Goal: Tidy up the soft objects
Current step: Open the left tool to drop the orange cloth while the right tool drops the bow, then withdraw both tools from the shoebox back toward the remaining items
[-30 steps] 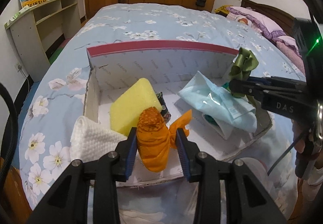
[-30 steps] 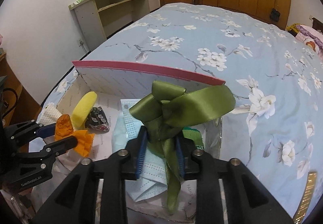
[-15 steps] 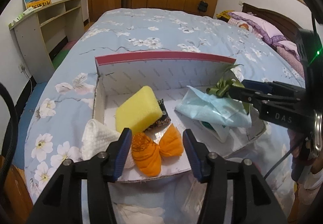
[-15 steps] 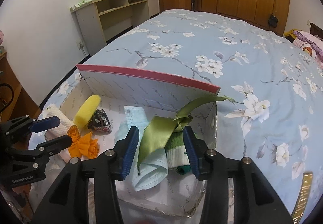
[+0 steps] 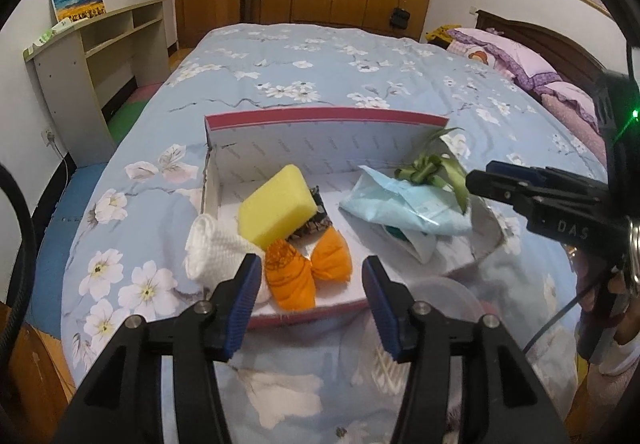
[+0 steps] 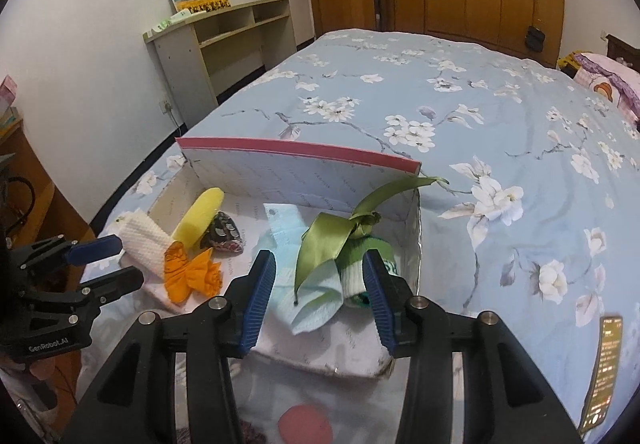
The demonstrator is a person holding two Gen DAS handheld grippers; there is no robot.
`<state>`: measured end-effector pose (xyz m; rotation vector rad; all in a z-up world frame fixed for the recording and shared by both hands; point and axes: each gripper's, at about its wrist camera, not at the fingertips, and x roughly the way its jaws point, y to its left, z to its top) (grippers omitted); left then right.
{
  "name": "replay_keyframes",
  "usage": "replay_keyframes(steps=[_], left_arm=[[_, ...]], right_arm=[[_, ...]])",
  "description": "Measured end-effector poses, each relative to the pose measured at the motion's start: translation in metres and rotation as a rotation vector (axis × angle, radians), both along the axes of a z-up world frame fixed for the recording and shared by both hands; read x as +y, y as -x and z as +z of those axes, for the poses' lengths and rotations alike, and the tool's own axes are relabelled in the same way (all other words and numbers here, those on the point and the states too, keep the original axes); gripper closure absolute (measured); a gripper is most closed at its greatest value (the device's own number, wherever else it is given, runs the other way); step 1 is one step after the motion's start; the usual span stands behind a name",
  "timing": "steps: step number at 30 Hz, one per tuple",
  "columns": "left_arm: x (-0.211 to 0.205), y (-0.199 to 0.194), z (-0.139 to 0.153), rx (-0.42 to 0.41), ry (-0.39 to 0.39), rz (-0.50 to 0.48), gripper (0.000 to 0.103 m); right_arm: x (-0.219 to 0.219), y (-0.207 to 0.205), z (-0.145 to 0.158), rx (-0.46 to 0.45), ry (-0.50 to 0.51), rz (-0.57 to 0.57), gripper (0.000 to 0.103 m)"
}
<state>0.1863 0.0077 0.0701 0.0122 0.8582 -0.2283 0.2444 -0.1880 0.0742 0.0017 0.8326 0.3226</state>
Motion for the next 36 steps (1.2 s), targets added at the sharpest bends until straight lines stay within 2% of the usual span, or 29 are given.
replay_keyframes(steps=[7,15,36], left_arm=[[-0.002,0.023,0.012,-0.027,0.01,-0.02,0.048],[-0.005,0.049,0.015,-0.026,0.021,-0.037,0.048],[-0.016,0.105,-0.016,0.051,0.045,-0.065,0.048]], right_arm=[[-0.005,0.025,0.006,-0.008,-0.049,-0.011,0.057],[-0.01,0.053,0.007,-0.006,-0.051,-0.016,0.057],[-0.012,0.123,-0.011,0.023,-0.079,-0.008,0.057]])
